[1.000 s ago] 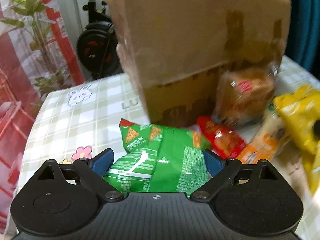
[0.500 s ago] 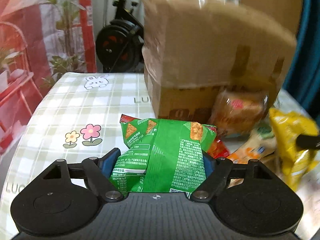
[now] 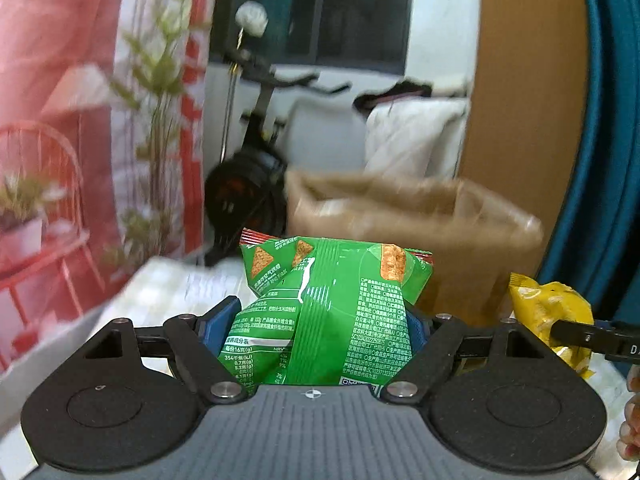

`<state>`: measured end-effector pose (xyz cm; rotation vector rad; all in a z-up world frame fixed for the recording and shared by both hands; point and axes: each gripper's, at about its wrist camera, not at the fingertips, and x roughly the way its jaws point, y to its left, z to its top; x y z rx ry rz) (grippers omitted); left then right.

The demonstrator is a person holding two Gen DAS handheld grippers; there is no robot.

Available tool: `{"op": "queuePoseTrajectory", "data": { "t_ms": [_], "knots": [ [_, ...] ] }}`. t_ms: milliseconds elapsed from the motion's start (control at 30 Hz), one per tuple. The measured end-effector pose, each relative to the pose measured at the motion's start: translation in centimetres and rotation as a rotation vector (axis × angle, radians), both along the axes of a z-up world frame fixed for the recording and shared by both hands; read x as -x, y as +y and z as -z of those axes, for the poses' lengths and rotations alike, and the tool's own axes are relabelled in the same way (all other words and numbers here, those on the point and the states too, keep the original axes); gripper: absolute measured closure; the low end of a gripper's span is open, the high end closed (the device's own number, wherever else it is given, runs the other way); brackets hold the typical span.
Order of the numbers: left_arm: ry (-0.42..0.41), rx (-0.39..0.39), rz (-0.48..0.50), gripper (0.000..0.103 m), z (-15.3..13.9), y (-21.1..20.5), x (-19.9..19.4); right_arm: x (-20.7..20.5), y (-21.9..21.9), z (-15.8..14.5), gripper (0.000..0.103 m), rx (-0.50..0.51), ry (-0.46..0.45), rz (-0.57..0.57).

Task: Organize snacks
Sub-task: 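Carry both bags over the open paper-lined box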

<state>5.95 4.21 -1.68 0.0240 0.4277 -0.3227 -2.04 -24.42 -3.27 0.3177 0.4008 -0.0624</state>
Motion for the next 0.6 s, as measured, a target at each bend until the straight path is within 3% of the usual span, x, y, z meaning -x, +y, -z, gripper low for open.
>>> {"op": "queuePoseTrajectory", "data": {
  "t_ms": [100, 233, 333, 467, 600],
  "knots": [
    [-0.057, 0.002, 0.026, 0.02, -2.3, -1.7, -0.7, -0.4, -1.2, -2.8, 0.038, 0.019, -0.078, 0.012],
    [-0.107, 0.004, 0.053, 0.02, -4.7, -4.3, -2.8, -2.2, -4.0, -6.3, 0.038, -0.047, -0.151, 0.008],
    [-0.142, -0.019, 0.066, 0.02, -5.8, -6.4, -5.4, -5.0, -5.1, -8.6, 0.038, 0.025, -0.191, 0.013],
    [-0.155, -0.049, 0.078, 0.02, -6.4, -9.3, -9.8, -10.5, -6.5, -9.6, 0.038, 0.121, -0.17, 0.039],
    [-0.099, -0.042, 0.072, 0.02, -5.7, -10.8, -13.5, -15.0, -6.3, -8.8, 0.038, 0.173, -0.145, 0.039]
  ]
}}
